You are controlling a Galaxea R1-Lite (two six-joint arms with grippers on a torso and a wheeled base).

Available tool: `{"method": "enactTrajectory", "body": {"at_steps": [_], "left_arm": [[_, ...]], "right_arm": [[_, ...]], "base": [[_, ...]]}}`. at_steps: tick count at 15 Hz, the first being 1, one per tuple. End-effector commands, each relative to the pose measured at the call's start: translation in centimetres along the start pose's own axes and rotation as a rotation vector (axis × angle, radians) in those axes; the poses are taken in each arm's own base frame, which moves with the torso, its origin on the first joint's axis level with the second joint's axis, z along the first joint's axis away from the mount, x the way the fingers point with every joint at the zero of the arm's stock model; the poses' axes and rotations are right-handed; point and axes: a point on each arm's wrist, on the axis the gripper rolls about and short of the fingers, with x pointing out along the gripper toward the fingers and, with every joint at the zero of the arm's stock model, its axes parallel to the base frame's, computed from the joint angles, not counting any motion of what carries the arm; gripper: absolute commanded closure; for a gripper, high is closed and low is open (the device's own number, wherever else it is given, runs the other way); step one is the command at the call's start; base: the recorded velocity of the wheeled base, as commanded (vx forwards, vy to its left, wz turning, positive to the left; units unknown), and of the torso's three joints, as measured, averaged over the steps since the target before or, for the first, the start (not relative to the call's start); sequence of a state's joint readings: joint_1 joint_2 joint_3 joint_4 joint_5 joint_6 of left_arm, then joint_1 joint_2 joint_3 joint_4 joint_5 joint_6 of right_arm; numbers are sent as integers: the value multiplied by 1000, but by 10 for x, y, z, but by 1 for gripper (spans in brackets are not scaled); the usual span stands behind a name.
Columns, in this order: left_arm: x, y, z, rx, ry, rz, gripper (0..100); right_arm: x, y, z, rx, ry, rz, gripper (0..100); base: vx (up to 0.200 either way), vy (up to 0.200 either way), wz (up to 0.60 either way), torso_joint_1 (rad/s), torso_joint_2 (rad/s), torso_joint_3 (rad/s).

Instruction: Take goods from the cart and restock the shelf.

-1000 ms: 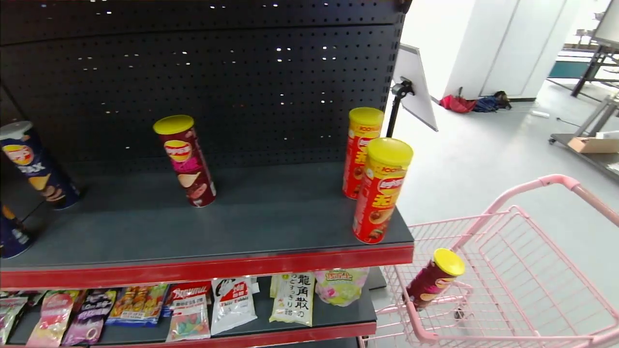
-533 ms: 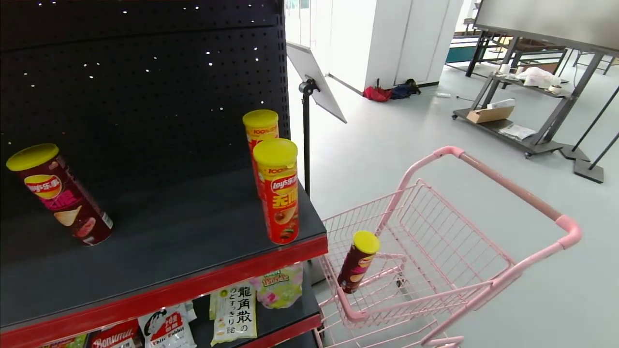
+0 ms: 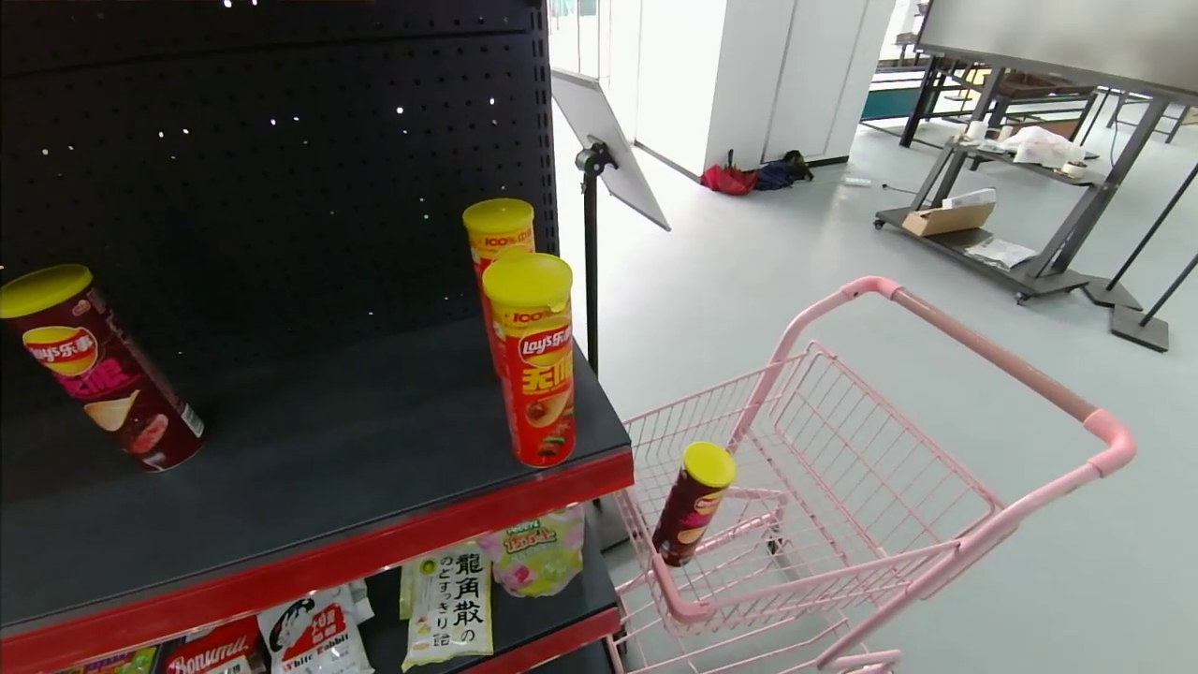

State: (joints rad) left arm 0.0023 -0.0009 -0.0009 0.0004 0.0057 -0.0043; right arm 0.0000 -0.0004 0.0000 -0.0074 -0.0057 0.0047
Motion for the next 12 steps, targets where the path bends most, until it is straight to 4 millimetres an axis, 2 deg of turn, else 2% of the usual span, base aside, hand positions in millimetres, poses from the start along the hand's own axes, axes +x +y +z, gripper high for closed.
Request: {"method": "enactTrajectory", "body": {"at_steps": [1, 12], "left_arm": [[0, 0, 0, 0, 0, 1, 0], [0, 0, 0, -2, 0, 1, 0]], "right_arm": [[0, 0, 0, 0, 0, 0, 0], [0, 0, 0, 1, 0, 0, 0]], "base": [[0, 0, 0, -144, 334, 203], [0, 0, 0, -147, 357, 212]]}}
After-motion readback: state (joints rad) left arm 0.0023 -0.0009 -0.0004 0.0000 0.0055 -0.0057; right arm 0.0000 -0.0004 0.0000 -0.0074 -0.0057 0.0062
